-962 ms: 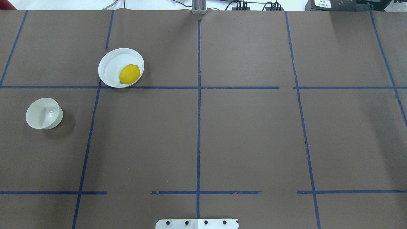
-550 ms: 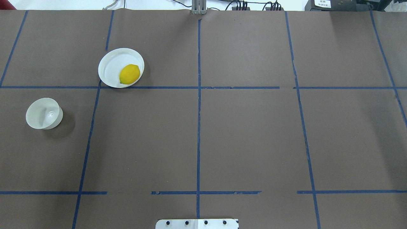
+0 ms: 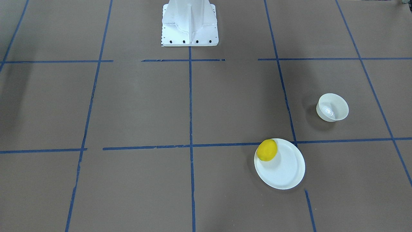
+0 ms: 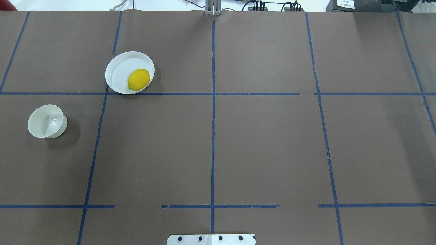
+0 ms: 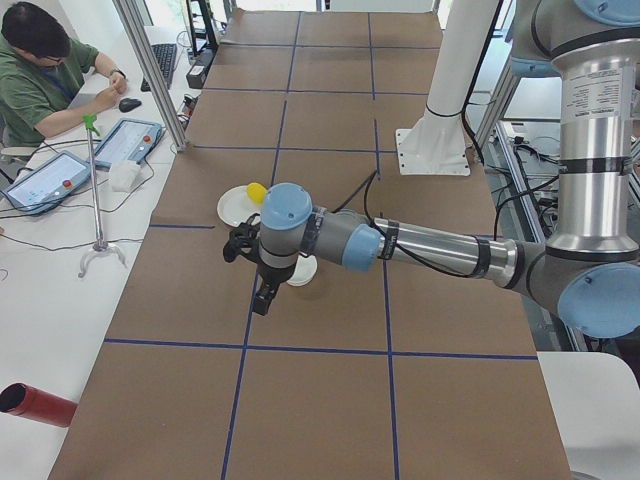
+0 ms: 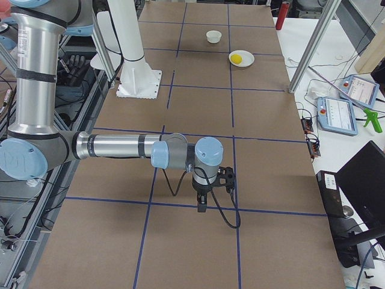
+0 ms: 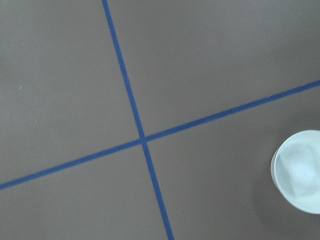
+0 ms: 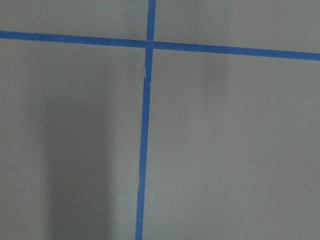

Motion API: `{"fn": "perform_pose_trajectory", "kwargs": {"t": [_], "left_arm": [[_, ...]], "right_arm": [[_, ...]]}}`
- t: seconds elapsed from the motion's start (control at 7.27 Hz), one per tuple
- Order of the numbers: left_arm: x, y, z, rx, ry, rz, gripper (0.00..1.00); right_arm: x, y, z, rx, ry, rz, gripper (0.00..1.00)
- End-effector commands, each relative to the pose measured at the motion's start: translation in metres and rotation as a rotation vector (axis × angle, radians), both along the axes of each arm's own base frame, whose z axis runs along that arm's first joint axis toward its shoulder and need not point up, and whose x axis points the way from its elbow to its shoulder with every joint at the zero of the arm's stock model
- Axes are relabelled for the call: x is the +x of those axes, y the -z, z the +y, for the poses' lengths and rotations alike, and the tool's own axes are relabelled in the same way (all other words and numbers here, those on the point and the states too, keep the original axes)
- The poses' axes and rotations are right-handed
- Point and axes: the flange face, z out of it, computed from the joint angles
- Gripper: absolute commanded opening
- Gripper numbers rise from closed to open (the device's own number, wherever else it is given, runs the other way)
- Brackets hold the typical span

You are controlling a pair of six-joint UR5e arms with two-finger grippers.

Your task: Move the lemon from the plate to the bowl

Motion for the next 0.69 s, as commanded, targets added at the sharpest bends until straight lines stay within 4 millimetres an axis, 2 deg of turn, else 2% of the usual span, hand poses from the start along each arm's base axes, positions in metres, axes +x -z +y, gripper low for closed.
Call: {"fn": "perform_pose_trajectory", "kwargs": {"t": [0.0,0.14,0.28,0.41,0.55], "left_arm": [[0.099,0.053,-0.057,0.092,-0.146,-0.007,1.00],[0.144,0.086,-0.078,0.109,-0.146,-0.019,1.00],[0.207,0.118,-0.099,0.070,-0.156,0.015,1.00],[0.261,0.146,-0.116,0.034,-0.163,0.044,1.00],[0.295,0.164,-0.122,0.015,-0.161,0.049,1.00]], "right_arm": [[0.000,0.000,0.000,0.000,0.000,0.000,1.00],[0.000,0.000,0.000,0.000,0.000,0.000,1.00],[0.000,0.000,0.000,0.000,0.000,0.000,1.00],[0.000,0.000,0.000,0.000,0.000,0.000,1.00],[0.000,0.000,0.000,0.000,0.000,0.000,1.00]]}}
